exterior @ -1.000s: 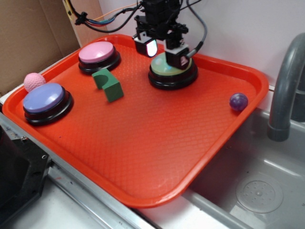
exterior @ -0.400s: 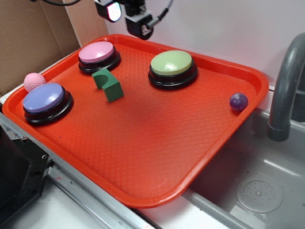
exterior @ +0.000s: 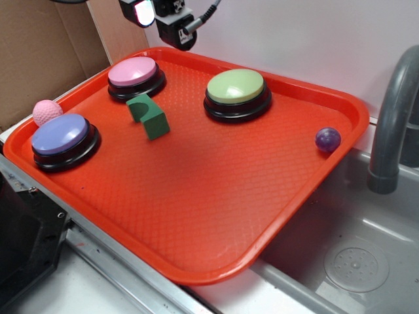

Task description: Push the green button.

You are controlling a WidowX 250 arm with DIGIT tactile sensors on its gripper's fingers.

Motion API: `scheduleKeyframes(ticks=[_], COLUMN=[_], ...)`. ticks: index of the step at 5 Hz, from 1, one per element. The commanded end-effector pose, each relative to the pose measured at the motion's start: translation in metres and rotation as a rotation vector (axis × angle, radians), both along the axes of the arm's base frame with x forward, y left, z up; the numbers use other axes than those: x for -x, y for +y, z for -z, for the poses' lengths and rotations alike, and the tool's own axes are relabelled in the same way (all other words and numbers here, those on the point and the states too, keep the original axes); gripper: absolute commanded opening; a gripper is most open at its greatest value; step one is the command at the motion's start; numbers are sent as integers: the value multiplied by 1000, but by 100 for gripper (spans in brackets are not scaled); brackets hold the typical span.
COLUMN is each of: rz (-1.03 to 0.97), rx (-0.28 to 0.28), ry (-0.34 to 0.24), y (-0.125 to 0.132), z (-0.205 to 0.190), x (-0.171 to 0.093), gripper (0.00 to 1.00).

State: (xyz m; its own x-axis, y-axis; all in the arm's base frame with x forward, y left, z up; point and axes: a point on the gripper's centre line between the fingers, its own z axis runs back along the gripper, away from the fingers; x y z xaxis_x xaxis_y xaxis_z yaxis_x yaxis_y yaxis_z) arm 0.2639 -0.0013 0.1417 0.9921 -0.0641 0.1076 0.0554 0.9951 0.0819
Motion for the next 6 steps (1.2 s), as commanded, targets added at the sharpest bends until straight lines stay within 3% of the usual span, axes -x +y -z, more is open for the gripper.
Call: scheduleKeyframes(ticks=[1, 2, 6], rz=[-6, -9, -42], rx=[25, 57, 62], ry=[-48, -31, -45], y=[10, 14, 8], z=[-16, -14, -22], x=[6, 17, 32], gripper=[100, 100, 100])
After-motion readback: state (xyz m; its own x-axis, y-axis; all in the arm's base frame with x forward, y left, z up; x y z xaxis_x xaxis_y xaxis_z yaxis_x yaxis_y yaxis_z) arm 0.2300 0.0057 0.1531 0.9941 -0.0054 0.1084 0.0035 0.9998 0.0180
